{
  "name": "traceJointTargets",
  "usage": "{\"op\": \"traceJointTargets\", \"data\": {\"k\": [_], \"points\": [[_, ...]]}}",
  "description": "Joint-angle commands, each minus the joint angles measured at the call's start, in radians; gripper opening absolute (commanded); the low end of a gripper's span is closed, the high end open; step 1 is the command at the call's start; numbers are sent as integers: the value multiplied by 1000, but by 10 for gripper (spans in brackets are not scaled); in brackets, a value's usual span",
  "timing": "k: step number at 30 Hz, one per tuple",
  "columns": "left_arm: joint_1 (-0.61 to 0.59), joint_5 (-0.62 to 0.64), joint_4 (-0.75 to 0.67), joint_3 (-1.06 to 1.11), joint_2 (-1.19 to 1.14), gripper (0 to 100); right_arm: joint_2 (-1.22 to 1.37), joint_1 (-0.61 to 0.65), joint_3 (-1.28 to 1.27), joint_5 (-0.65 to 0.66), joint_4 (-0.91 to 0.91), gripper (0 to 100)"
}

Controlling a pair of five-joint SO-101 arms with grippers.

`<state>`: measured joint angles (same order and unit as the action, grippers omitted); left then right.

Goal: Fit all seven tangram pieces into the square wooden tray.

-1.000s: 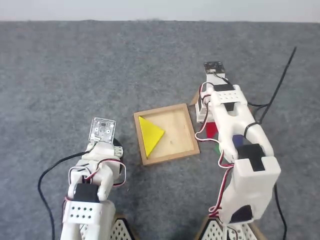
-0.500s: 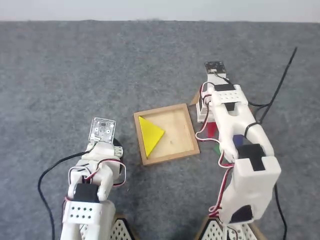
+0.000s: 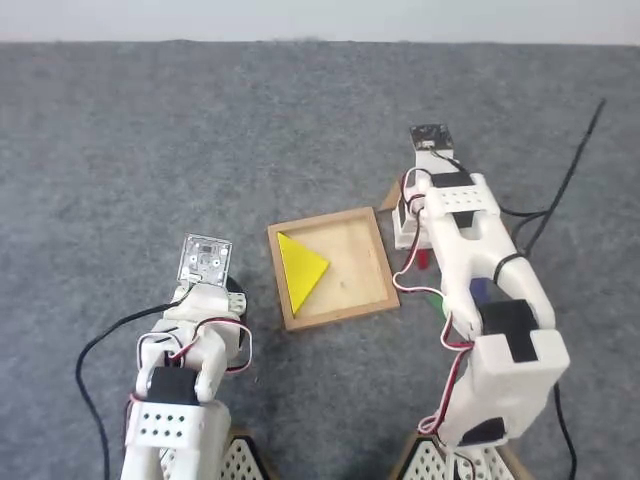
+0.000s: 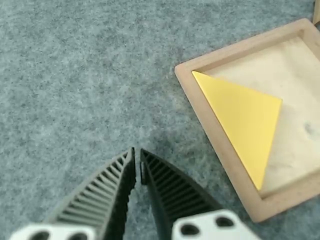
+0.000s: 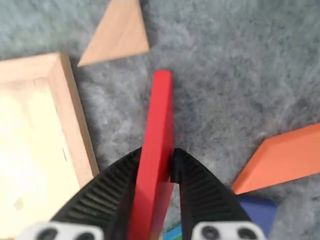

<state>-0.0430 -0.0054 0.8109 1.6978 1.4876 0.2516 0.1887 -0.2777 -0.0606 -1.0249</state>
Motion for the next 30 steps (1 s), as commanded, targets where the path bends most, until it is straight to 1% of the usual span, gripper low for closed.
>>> {"op": "traceJointTargets", "data": {"k": [1, 2, 3, 7, 10, 13, 16, 20, 22, 24, 30], "points": [[-5, 6, 5, -8, 14, 15, -77, -5, 6, 11, 7, 43], [-5, 6, 5, -8, 14, 15, -79, -7, 9, 11, 7, 11], [-5, 6, 5, -8, 14, 15, -82, -7, 14, 11, 7, 2], [-5, 6, 5, -8, 14, 15, -120, 2, 20, 11, -12, 7], [-5, 6, 5, -8, 14, 15, -174, 36, 21, 11, -44, 7], [-5, 6, 5, -8, 14, 15, -223, 128, 21, 29, -76, 7], [-5, 6, 5, -8, 14, 15, -234, 268, 20, 114, -96, 7], [-5, 6, 5, -8, 14, 15, -236, 395, 31, 126, -79, 7], [-5, 6, 5, -8, 14, 15, -236, 426, 34, 129, -65, 7], [-5, 6, 5, -8, 14, 15, -236, 447, 35, 160, -50, 7], [-5, 6, 5, -8, 14, 15, -216, 458, 34, 170, -15, 7]]}}
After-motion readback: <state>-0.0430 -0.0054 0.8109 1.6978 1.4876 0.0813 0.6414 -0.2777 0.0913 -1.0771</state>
